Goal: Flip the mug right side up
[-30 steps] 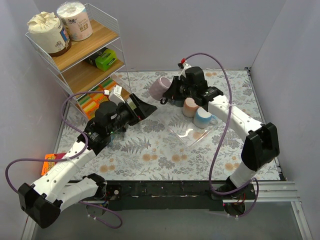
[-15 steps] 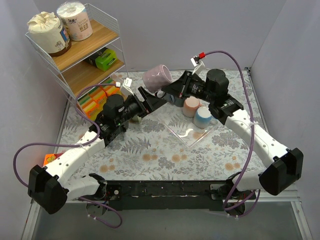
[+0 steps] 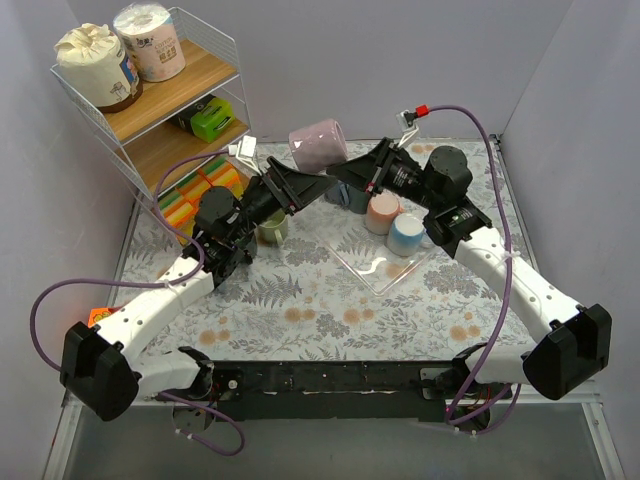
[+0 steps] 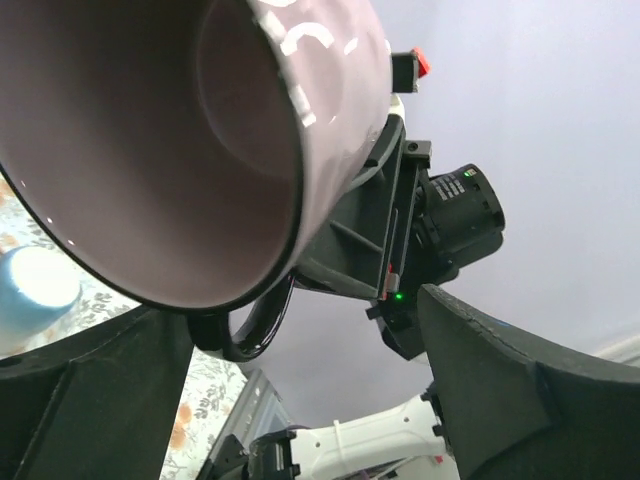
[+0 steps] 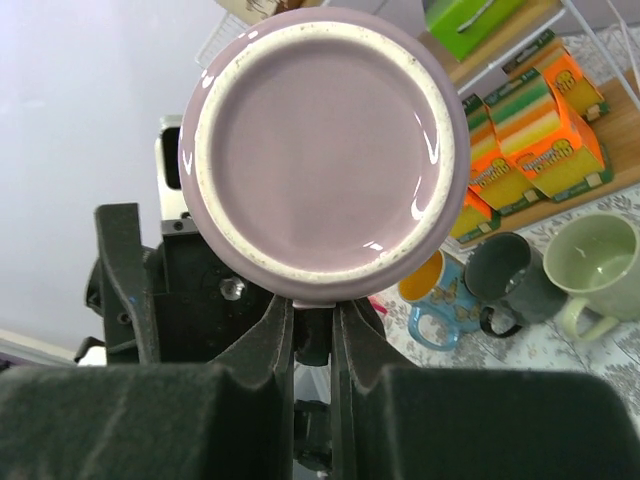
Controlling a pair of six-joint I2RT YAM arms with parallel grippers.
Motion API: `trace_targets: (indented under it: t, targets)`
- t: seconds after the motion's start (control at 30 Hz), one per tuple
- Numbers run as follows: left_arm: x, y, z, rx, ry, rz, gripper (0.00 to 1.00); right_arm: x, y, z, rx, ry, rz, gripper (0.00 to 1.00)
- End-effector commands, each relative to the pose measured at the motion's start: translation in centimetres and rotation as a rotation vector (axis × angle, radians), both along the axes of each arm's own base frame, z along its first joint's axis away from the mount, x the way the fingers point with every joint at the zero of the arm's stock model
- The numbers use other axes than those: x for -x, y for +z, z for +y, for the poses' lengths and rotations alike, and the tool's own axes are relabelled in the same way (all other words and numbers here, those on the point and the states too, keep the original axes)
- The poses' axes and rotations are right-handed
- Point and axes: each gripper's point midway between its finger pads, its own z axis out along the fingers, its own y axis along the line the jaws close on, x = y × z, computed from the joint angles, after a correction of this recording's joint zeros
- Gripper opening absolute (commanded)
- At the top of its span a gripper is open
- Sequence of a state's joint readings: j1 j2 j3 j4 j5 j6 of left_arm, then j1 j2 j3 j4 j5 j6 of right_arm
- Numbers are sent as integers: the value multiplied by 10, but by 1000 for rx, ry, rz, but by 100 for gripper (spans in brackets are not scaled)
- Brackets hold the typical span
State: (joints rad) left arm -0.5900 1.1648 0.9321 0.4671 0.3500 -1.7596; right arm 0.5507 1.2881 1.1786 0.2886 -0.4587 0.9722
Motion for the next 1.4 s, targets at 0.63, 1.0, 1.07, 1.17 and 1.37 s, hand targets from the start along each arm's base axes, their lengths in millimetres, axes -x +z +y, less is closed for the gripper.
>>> trace_targets:
  t: [0.63,1.0,1.07,1.17,1.37]
  targets:
    - [20,61,2,174,-85,-151,44,49,85,-26,-262,122,-243,1]
    - [12,55,1,175,-67,-103,0,48,73,-25,-224,121,-248,1]
    - [10,55,3,175,-51,-90,0,48,68,-24,-204,122,-241,1]
    - [6,54,0,150,-49,-68,0,44,58,-25,-178,97,-230,1]
    - [-4,47,-1,142,-38,-5,0,34,41,-26,-121,43,-188,6]
